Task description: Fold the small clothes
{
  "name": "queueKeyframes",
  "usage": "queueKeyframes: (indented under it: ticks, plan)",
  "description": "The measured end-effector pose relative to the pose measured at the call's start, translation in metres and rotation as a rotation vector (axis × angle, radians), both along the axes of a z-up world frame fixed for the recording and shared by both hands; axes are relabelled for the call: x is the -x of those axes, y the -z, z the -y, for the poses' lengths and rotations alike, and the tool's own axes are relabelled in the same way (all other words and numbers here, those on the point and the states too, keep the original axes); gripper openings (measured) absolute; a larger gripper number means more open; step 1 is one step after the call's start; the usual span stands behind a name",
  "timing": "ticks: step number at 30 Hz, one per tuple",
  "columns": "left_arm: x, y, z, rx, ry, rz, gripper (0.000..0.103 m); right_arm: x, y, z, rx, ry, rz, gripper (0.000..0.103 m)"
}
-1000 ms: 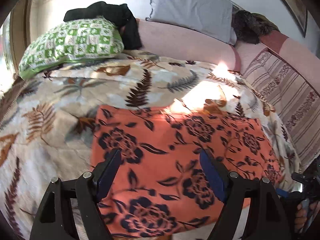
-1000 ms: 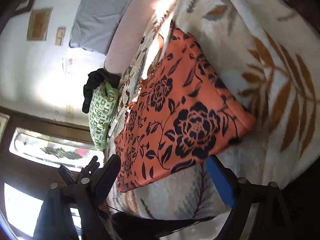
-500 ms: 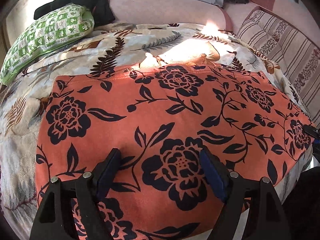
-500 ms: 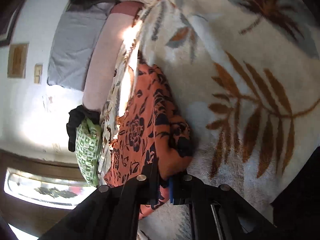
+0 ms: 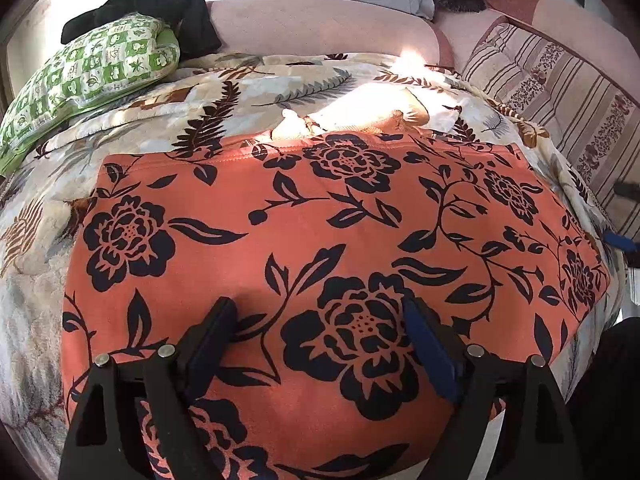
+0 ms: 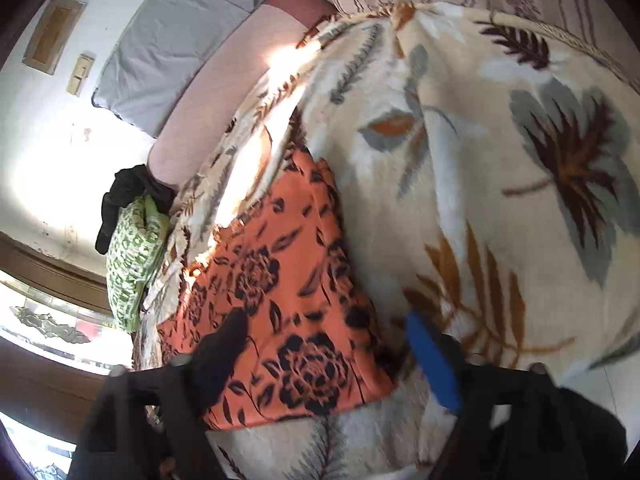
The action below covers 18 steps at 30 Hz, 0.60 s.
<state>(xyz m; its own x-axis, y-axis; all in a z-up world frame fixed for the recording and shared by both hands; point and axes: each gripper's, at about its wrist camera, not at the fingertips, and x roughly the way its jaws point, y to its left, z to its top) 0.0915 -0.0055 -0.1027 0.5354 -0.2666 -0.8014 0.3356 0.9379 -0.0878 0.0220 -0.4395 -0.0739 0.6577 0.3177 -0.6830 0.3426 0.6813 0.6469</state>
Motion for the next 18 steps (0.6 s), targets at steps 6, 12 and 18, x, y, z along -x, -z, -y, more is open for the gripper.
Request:
queueKeyframes:
  ticks: [6,12,18]
  plan:
    - [0.000,0.002,0.000,0.004,0.005,0.007,0.089,-0.114,0.014,0.009,-0.102,-0.143,0.041,0.090]
    - [-0.002,0.003,0.001,0.006,0.015,0.015,0.091,-0.181,0.060,0.008,-0.027,-0.171,-0.114,0.012]
    - [-0.005,0.000,0.002,0.000,0.015,-0.006,0.092,-0.186,0.058,-0.005,0.165,-0.159,-0.173,0.025]
